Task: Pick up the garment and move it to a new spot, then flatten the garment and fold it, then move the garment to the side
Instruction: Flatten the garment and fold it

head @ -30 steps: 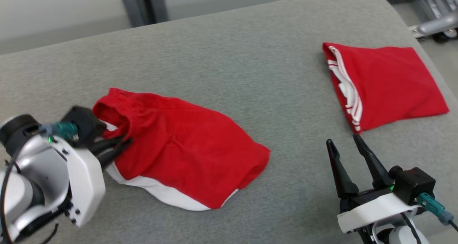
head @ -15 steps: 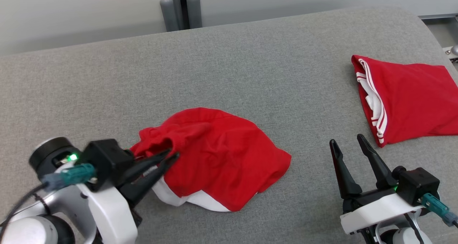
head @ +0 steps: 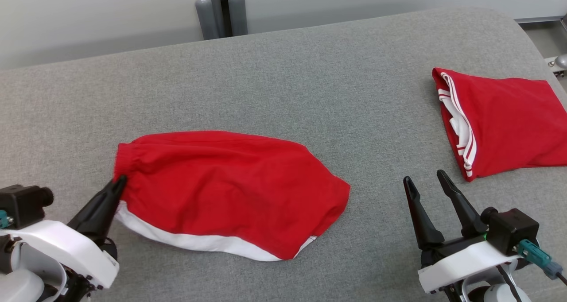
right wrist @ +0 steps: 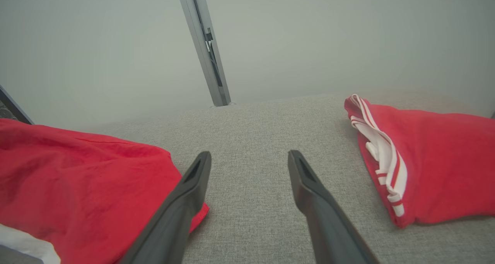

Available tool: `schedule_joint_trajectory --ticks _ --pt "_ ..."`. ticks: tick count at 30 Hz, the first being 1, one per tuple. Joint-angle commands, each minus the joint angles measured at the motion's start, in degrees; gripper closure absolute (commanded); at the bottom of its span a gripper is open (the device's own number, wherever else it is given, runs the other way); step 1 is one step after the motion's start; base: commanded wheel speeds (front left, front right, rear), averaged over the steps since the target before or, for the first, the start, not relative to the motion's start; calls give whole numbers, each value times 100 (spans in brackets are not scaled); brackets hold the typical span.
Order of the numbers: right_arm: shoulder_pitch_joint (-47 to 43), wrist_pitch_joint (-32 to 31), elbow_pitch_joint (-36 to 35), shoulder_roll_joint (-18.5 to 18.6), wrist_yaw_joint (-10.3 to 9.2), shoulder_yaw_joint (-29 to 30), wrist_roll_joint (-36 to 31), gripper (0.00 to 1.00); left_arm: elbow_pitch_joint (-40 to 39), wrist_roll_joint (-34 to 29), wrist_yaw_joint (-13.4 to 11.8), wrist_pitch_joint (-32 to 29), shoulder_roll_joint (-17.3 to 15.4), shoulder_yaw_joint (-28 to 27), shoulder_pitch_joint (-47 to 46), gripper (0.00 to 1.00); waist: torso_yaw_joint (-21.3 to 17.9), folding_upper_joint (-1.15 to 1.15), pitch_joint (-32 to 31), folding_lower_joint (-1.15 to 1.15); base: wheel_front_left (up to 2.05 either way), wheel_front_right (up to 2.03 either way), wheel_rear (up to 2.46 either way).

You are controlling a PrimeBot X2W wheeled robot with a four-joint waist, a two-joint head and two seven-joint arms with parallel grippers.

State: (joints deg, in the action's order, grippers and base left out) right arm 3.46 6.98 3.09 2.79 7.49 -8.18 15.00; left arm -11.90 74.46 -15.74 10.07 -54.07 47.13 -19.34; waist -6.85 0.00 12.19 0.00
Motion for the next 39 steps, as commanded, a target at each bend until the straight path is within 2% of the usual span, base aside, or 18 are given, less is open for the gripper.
schedule_joint_trajectory --ticks 1,7,12,13,17,18,19,20,27,28,33,39 --pt "62 -44 15 31 0 -12 -13 0 142 70 75 63 44 -61 68 100 -10 0 -2 0 0 0 0" --pt "93 -95 -22 31 0 -63 -20 0 1394 572 537 411 600 -480 371 100 -79 0 9 0 0 0 0" --pt "49 -116 -21 32 0 -64 7 0 2230 751 844 495 1110 -953 674 100 -120 0 11 0 0 0 0" --pt "33 -117 -20 32 0 -41 23 0 2499 691 951 505 1330 -1244 754 100 -110 0 11 0 0 0 0" --pt "-3 -124 -14 31 -1 3 30 0 2855 342 1194 501 1797 -1783 939 100 -68 0 -19 0 0 0 0" --pt "6 -127 -20 31 0 16 32 0 2906 208 1238 500 1883 -1855 991 70 -59 0 -29 0 0 0 0" --pt "19 -116 -31 32 0 42 22 0 2944 62 1260 501 1972 -1983 1007 20 -44 0 -39 0 0 0 0" --pt "32 -119 -46 31 0 66 5 0 2948 -107 1274 501 2056 -2139 1018 0 -26 0 -52 0 0 0 0" --pt "50 -161 -166 31 0 225 -83 0 2399 -1744 1048 502 2715 -3387 1419 0 91 0 -188 0 0 0 0" --pt "50 -161 -166 31 0 225 -83 0 2399 -1744 1048 502 2715 -3387 1419 0 91 0 -188 0 0 0 0" --pt "52 -209 -264 33 0 337 -183 0 1567 -2915 798 503 3122 -3958 1706 0 180 0 -288 0 0 0 0" --pt "75 -283 -395 38 0 363 -272 0 604 -4011 514 502 3292 -4082 1878 0 232 0 -418 0 0 0 0"
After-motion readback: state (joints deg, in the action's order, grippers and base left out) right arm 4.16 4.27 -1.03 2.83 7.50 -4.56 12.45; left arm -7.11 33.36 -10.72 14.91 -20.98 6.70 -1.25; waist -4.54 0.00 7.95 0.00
